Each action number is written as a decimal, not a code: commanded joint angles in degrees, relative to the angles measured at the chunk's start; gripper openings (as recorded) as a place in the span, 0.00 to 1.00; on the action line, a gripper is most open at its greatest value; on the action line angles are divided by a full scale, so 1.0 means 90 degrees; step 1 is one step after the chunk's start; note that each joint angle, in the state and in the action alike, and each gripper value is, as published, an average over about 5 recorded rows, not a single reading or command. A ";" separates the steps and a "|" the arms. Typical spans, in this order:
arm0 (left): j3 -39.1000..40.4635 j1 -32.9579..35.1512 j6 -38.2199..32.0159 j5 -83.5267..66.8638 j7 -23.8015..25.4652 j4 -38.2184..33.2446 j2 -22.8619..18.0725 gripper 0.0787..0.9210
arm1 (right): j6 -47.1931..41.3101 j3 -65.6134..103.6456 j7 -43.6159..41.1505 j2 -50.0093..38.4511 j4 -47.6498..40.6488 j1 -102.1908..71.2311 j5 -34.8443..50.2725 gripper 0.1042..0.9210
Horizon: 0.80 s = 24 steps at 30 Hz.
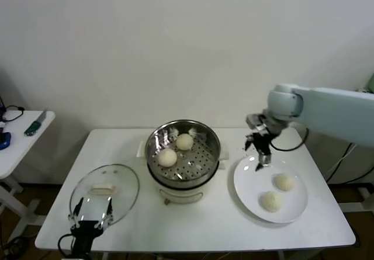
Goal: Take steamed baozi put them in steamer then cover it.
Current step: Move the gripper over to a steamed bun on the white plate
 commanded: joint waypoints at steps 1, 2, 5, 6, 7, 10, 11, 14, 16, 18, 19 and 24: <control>0.0001 0.0041 0.0011 0.0046 0.0000 0.0018 -0.0098 0.88 | 0.0111 0.0445 0.0011 -0.1328 0.0370 -0.1507 -0.1608 0.88; 0.0002 0.0051 0.0016 0.0052 0.0000 0.0013 -0.0110 0.88 | 0.0116 0.0547 0.0016 -0.1317 0.0286 -0.1662 -0.1670 0.88; 0.0010 0.0093 0.0036 0.0083 0.0002 -0.0011 -0.0123 0.88 | 0.0104 0.0852 0.0044 -0.1250 0.0012 -0.2055 -0.1765 0.88; 0.0012 0.0106 0.0041 0.0094 0.0002 -0.0016 -0.0124 0.88 | 0.0101 0.0904 0.0051 -0.1222 -0.0054 -0.2140 -0.1788 0.88; 0.0010 0.0113 0.0045 0.0103 0.0002 -0.0018 -0.0124 0.88 | 0.0102 0.0949 0.0055 -0.1196 -0.0110 -0.2217 -0.1813 0.88; -0.0004 0.0114 0.0048 0.0113 -0.0001 -0.0004 -0.0128 0.88 | 0.0106 0.1057 0.0069 -0.1152 -0.0188 -0.2429 -0.1844 0.88; -0.0009 0.0114 0.0047 0.0113 -0.0002 0.0004 -0.0128 0.88 | 0.0103 0.1105 0.0082 -0.1145 -0.0206 -0.2507 -0.1842 0.88; -0.0017 0.0122 0.0039 0.0114 -0.0005 0.0035 -0.0124 0.88 | 0.0095 0.1269 0.0134 -0.1101 -0.0284 -0.2730 -0.1845 0.88; -0.0021 0.0130 0.0033 0.0116 -0.0006 0.0052 -0.0122 0.88 | 0.0095 0.1336 0.0155 -0.1058 -0.0317 -0.2821 -0.1852 0.88; -0.0024 0.0135 0.0029 0.0117 -0.0007 0.0063 -0.0125 0.88 | 0.0094 0.1380 0.0170 -0.1021 -0.0332 -0.2900 -0.1855 0.88; -0.0025 0.0137 0.0027 0.0118 -0.0007 0.0069 -0.0127 0.88 | 0.0093 0.1409 0.0178 -0.1003 -0.0344 -0.2949 -0.1860 0.88; -0.0023 0.0144 0.0021 0.0128 -0.0008 0.0094 -0.0133 0.88 | 0.0111 0.1655 0.0239 -0.0893 -0.0496 -0.3240 -0.1960 0.88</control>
